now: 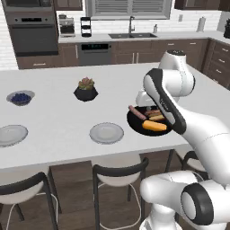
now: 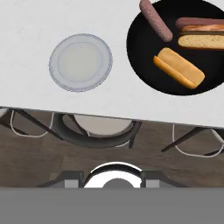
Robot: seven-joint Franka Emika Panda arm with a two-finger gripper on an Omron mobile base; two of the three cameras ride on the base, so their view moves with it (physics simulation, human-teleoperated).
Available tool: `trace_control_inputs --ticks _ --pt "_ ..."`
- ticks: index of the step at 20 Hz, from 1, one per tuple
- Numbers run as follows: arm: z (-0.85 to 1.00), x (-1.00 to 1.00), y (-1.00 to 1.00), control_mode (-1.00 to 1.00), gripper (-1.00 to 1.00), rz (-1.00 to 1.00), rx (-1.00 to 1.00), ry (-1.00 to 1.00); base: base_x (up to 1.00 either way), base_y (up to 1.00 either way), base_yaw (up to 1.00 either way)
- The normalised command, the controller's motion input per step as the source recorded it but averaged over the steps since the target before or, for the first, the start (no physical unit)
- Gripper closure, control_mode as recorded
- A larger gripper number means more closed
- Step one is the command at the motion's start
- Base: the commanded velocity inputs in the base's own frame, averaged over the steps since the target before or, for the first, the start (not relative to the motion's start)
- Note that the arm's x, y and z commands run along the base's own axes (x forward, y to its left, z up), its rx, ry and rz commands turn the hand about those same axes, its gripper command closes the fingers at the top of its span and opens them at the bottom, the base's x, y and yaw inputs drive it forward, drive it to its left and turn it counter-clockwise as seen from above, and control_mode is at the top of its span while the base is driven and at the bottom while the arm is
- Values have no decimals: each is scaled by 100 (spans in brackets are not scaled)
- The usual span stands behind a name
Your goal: Place one bun and one sausage from the bowl on each plate.
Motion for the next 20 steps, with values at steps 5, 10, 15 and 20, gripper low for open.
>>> trace_control_inputs --ticks 5,10,15,20 --pt "-7 -23 -30 -100 -100 -7 1 0 0 0 0" --pt "-6 -2 -20 100 -100 -7 0 2 5 -80 -17" --pt "0 0 0 100 -100 0 0 0 47 -33 3" --pt "0 0 0 100 -100 0 0 0 57 4 -2"
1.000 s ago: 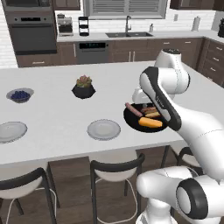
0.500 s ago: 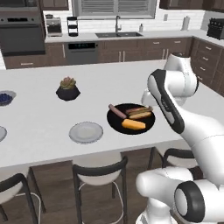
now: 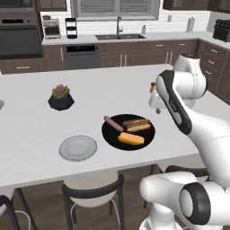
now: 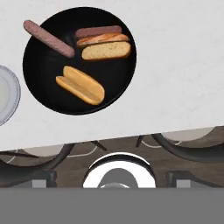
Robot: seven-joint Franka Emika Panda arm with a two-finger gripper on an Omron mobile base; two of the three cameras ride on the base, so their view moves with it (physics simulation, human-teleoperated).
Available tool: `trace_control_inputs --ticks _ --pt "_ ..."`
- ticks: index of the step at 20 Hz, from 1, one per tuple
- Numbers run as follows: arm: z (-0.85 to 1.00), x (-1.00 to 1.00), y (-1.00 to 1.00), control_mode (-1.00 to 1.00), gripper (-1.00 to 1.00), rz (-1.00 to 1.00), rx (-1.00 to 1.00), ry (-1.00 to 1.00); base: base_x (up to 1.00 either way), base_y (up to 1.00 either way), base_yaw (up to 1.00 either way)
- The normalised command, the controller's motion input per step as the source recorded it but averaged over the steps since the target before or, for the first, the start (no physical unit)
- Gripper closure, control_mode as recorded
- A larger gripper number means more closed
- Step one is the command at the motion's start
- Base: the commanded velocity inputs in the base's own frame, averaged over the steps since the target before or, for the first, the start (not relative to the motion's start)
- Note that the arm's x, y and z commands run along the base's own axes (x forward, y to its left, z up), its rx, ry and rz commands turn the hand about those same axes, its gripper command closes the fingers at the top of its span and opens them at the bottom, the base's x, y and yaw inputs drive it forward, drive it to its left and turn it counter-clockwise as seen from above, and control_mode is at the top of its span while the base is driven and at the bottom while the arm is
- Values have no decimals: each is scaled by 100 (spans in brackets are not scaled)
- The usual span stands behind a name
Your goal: Place one bun and one sausage from the bowl on each plate.
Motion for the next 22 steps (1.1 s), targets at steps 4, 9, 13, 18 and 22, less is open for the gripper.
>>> trace_control_inputs --ticks 4,9,13,18,22 --pt "-45 37 24 -100 -100 -32 8 0 16 3 -4" --pt "-64 10 37 -100 -100 -79 15 0 0 0 0" --pt "-74 33 25 -100 -100 -91 10 2 0 0 0" --pt "-34 70 6 -100 -100 -66 6 0 0 0 0" --pt "0 84 -12 -100 -100 -5 5 0 0 0 0"
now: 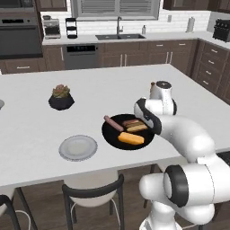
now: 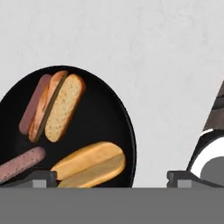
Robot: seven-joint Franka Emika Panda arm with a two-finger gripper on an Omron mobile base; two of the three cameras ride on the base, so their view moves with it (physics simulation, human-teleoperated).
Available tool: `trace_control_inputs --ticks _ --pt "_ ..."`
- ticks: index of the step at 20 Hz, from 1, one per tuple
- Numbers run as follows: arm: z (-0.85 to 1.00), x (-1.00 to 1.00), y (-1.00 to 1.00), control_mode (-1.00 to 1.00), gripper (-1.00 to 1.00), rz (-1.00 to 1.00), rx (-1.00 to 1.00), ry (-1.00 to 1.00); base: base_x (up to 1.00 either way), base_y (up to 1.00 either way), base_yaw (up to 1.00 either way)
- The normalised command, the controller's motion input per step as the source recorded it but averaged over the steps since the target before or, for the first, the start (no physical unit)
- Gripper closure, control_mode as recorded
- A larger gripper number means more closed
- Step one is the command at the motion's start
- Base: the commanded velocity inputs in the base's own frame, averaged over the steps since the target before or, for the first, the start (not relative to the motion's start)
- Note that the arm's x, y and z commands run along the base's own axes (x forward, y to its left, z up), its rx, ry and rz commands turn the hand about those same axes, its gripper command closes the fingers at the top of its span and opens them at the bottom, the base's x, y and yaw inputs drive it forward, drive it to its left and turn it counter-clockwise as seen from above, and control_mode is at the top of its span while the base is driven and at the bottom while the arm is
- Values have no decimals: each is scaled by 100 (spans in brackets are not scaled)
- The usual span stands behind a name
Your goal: Place one bun and one sausage from the bowl on each plate.
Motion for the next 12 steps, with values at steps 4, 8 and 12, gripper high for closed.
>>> trace_control_inputs --ticks 4,8,12 --pt "-26 64 -9 -100 -100 0 3 1 0 0 0" --pt "-23 5 0 -100 -100 0 0 14 0 0 0" --pt "-47 12 0 -100 -100 0 0 7 0 0 0"
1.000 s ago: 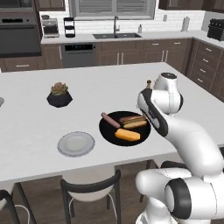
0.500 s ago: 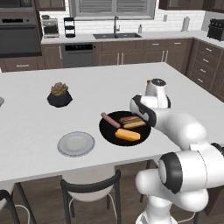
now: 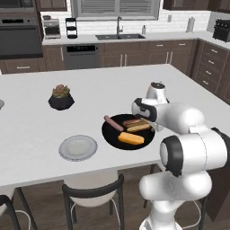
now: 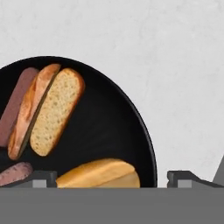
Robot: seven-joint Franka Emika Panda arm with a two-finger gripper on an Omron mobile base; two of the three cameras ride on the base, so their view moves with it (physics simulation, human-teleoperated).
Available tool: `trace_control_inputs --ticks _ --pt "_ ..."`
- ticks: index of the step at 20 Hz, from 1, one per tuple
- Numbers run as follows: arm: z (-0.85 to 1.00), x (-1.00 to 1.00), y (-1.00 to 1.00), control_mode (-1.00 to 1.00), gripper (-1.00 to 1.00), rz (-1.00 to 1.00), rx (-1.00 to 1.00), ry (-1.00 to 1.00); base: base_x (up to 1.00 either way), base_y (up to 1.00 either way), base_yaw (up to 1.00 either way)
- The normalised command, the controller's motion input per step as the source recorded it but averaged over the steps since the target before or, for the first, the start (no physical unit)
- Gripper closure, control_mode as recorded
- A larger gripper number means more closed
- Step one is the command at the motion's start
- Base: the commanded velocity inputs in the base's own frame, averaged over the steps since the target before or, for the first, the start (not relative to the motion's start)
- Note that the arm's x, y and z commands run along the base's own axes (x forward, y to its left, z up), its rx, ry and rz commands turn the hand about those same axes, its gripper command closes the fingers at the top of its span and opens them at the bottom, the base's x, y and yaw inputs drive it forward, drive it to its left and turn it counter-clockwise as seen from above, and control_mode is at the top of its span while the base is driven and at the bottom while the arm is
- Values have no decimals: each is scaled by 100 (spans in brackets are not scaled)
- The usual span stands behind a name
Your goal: Place one bun and one sausage from the bowl on each plate.
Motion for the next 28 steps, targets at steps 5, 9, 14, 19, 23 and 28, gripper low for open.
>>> trace_control_inputs --ticks 5,9,14,19,23,28 --pt "-12 28 0 -100 -100 -1 0 -1 0 0 0" --pt "-36 36 0 -100 -100 -3 0 -2 0 0 0" --pt "-21 32 0 -100 -100 -1 1 -1 0 0 0" --pt "1 15 0 -100 -100 0 1 -1 0 0 0" --pt "-10 37 0 -100 -100 0 0 -6 0 0 0" --pt "-36 12 0 -100 -100 -2 1 -1 0 0 0"
